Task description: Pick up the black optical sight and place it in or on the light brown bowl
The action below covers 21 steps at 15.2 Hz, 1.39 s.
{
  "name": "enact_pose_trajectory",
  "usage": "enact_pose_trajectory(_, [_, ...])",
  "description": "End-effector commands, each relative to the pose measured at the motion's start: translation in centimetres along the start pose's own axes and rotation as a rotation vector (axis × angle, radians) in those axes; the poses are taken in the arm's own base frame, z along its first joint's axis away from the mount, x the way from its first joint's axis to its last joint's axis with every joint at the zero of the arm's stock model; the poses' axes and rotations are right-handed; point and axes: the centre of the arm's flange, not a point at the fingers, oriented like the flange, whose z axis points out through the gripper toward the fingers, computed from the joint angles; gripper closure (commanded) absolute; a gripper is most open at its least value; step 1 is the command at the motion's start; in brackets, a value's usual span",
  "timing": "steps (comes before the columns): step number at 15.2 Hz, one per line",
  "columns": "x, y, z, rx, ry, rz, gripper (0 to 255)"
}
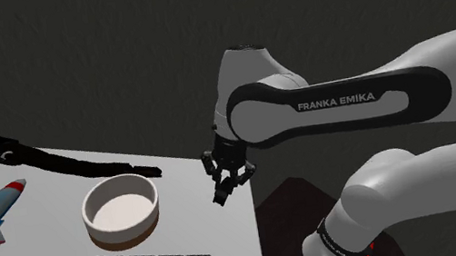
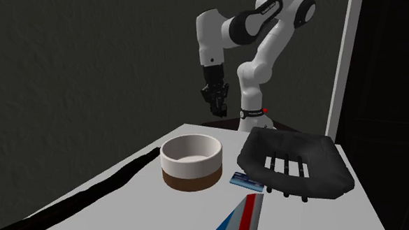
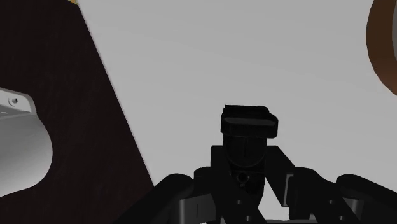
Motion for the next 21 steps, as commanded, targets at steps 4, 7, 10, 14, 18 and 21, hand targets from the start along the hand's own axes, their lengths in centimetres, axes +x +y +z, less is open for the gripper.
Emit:
enact_pose_trajectory(4, [-0.3, 0.2, -2.7, -0.001, 0.0, 0.0, 255])
enact_pose_trajectory(7, [-0.4, 0.3, -4.2, -0.001, 0.0, 0.0, 255])
enact_pose_trajectory(10, [-0.5, 0.4, -5.3, -0.001, 0.0, 0.0, 255])
enact_pose_trajectory(14, [-2.8, -4.3, -5.5, -0.001, 0.0, 0.0, 255])
enact_pose_trajectory(18, [-5.2, -9.1, -5.7, 0.0, 0.0, 0.0, 255])
enact_pose_trajectory(21, [-6.9, -12.6, -5.9, 0.0, 0.0, 0.0, 255])
